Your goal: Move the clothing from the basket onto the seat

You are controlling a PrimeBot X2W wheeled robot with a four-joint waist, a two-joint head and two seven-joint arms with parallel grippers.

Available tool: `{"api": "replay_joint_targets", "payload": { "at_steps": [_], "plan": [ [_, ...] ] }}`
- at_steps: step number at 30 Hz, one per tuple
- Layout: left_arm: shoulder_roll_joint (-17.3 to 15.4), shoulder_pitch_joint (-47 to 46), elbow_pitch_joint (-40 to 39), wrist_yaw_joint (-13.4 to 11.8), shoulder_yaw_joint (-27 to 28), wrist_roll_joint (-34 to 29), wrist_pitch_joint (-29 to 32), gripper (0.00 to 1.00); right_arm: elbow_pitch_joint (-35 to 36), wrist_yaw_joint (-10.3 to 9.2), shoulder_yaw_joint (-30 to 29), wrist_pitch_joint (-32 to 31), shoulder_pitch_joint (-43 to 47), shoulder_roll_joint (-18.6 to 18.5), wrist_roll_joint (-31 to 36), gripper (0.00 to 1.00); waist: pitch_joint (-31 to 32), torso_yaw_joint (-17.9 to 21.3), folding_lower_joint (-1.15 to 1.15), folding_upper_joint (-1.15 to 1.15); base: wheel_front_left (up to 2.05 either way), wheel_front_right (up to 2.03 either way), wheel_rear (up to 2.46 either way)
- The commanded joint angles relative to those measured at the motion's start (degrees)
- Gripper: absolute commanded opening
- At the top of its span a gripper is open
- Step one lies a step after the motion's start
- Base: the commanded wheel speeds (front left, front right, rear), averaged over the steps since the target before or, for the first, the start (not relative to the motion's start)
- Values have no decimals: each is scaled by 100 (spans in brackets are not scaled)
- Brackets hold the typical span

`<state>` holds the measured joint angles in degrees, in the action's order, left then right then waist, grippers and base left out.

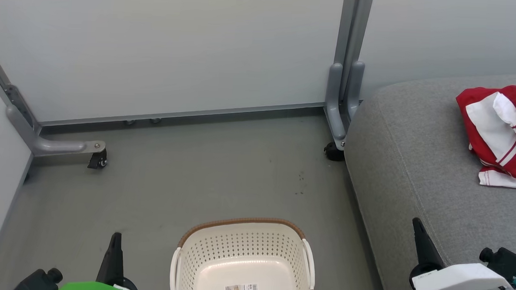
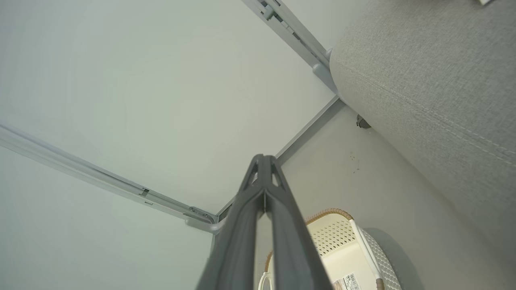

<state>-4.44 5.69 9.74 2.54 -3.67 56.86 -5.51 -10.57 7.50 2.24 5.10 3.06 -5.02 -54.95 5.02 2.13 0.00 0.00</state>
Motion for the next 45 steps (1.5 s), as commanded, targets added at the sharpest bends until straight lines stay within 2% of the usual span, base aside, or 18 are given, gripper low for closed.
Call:
{"api": "replay_joint_targets", "payload": {
  "at_steps": [1, 21, 45],
  "plan": [
    [-51, -211, -31, 46, 54, 164, 40, 0, 28, 1, -44, -43, -154, -33, -182, 0, -11, -5, 0, 0, 0, 0, 0],
    [-62, -557, 117, 209, 291, 1415, 359, 0, -92, 1, -249, -361, -433, -11, -1470, 0, -151, -62, 0, 0, 0, 0, 0],
    [-47, -896, 272, 362, 540, 2591, 692, 0, -217, 1, -470, -695, -699, 27, -2705, 0, -315, -129, 0, 0, 0, 0, 0]
  ]
}}
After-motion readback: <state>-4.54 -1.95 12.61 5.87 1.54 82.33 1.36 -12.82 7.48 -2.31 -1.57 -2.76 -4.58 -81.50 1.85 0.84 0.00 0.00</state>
